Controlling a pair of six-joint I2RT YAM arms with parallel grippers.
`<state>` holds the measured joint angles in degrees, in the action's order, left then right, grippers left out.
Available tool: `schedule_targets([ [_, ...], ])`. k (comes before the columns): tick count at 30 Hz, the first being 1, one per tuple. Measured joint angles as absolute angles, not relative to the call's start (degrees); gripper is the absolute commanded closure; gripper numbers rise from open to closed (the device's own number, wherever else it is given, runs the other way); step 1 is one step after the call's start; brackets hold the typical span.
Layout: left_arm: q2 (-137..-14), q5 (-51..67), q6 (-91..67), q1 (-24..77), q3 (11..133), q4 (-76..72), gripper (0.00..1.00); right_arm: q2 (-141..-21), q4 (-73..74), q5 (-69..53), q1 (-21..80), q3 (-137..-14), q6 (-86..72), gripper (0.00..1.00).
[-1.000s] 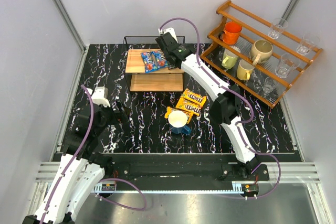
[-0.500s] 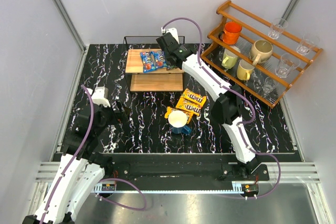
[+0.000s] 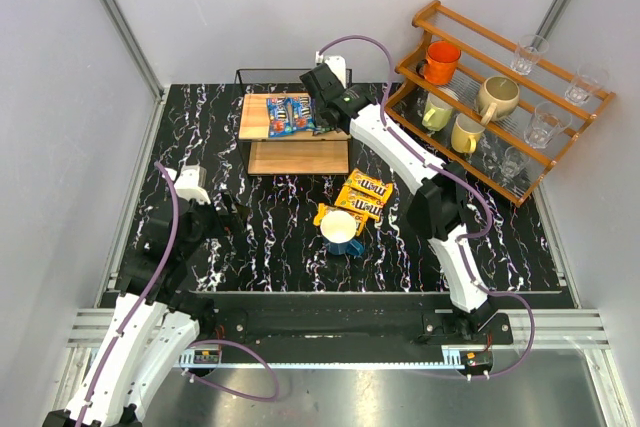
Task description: Place and organize the candy bags onto the shelf
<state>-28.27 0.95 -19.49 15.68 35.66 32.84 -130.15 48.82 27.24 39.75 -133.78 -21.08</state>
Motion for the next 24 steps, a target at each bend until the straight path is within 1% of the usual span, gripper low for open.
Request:
schedule_targets([
  [20, -28.3, 1.1, -19.5, 15.7, 35.7, 32.8, 0.01, -129.5, 46.6, 24.0, 39.7, -132.6, -24.7, 1.0],
  [24, -28.3, 1.1, -19.5, 15.7, 35.7, 32.8, 0.01, -127.4, 44.8, 24.1, 39.7, -129.4, -23.9, 1.0],
])
